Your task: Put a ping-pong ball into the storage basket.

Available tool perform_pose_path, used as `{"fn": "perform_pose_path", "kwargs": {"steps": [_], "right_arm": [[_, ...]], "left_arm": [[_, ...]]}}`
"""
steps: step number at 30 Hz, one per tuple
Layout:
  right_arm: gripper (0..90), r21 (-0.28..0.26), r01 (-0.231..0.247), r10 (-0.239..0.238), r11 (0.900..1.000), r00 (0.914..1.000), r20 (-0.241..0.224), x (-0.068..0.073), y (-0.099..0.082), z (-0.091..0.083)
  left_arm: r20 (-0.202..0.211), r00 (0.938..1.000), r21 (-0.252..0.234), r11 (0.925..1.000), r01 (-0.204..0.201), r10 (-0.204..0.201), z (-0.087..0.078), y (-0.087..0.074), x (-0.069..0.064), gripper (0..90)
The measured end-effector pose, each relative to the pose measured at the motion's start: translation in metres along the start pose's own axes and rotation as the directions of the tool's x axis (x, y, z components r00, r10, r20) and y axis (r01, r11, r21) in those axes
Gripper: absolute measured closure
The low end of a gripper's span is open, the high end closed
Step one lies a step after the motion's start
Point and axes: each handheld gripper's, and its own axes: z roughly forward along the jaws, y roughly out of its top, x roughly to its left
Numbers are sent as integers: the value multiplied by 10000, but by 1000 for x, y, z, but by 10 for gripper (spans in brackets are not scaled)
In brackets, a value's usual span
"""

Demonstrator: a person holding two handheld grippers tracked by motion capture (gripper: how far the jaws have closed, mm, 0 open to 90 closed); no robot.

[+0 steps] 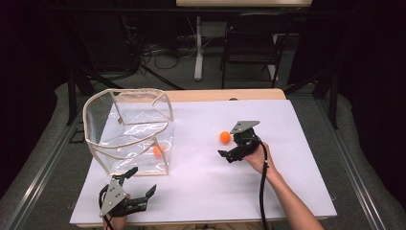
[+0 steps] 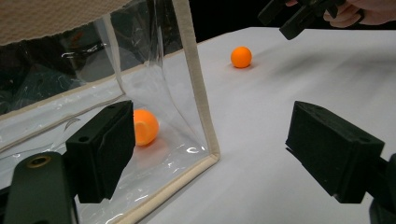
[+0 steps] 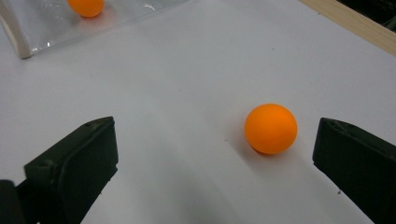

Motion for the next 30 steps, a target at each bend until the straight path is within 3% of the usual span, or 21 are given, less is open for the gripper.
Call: {"fn": "perform_pose_path", "kwargs": {"steps": [15,30], "right_arm": [[0,29,-105,104,9999,9990,441,-11,0,14],[0,99,-167,161,9998,9983,567,-19,1,32]], "left_arm": [[88,10000,-4,10000,-32,32,2,1,0,156],[47,10000,-4,10000,13,-13,1,0,0,157]]}}
